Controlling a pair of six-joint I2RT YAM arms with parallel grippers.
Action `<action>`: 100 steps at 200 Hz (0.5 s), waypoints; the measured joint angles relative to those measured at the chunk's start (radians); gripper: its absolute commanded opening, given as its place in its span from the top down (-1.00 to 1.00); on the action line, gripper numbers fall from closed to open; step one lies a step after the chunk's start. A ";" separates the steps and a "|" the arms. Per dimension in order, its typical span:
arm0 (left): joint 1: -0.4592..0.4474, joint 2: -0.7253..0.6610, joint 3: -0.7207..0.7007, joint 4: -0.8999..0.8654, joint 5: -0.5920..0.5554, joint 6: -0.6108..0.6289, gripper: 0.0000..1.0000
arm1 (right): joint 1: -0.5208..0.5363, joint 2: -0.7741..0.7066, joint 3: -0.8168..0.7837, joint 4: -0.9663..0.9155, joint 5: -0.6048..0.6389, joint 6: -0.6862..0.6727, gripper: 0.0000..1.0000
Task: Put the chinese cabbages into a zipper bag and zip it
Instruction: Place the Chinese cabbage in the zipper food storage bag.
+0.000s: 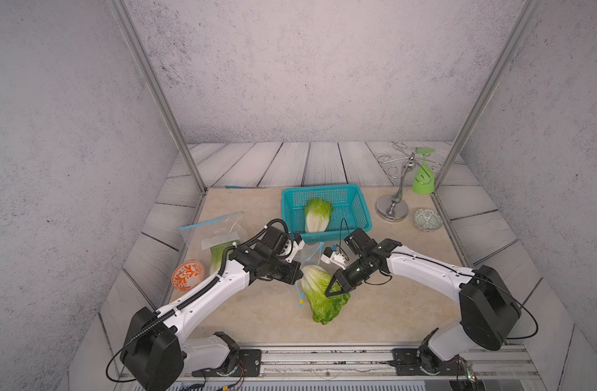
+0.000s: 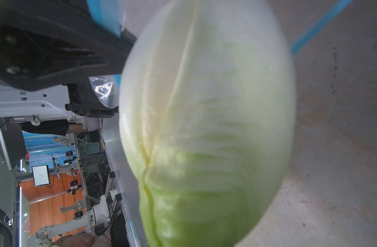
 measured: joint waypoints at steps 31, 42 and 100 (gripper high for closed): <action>-0.008 0.019 0.020 -0.013 0.038 0.011 1.00 | 0.010 0.042 0.040 -0.014 0.025 -0.005 1.00; -0.019 0.027 0.031 -0.013 0.051 0.019 1.00 | 0.011 0.054 0.056 -0.019 0.026 -0.006 1.00; -0.072 0.051 0.048 -0.029 0.155 0.083 1.00 | -0.015 0.089 0.074 0.027 -0.080 0.033 1.00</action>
